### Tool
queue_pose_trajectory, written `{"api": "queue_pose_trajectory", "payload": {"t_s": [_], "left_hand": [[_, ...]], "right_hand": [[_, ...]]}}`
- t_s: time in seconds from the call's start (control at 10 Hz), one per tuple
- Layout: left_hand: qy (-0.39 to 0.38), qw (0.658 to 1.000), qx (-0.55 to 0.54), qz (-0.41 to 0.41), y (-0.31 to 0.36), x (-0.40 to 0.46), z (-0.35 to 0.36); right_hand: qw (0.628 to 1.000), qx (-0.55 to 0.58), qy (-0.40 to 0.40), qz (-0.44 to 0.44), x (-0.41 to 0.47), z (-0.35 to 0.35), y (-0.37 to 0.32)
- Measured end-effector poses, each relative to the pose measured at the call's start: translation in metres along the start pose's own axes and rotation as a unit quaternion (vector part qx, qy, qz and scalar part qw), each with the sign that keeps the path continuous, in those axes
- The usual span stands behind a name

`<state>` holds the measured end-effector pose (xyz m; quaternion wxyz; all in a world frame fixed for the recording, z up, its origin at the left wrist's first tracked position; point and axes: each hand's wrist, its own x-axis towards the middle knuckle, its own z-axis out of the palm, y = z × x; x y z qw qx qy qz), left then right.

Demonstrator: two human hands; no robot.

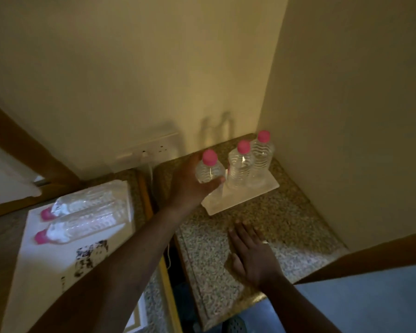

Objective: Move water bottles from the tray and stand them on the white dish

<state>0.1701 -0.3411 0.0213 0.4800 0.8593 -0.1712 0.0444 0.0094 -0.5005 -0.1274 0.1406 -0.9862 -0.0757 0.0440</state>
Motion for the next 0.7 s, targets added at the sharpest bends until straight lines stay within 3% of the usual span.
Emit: {"api": "queue_pose_trajectory", "payload": {"t_s": [0.5,0.7], "left_hand": [[-0.051,0.998,-0.027,-0.008,-0.022,0.024,0.039],[-0.123,0.992,0.019,-0.037,-0.022,0.012,0.021]], "right_hand": [[1.000,0.009,-0.001,0.017,0.000,0.006,0.002],[1.000,0.010,-0.008,0.022,-0.001,0.006,0.002]]}}
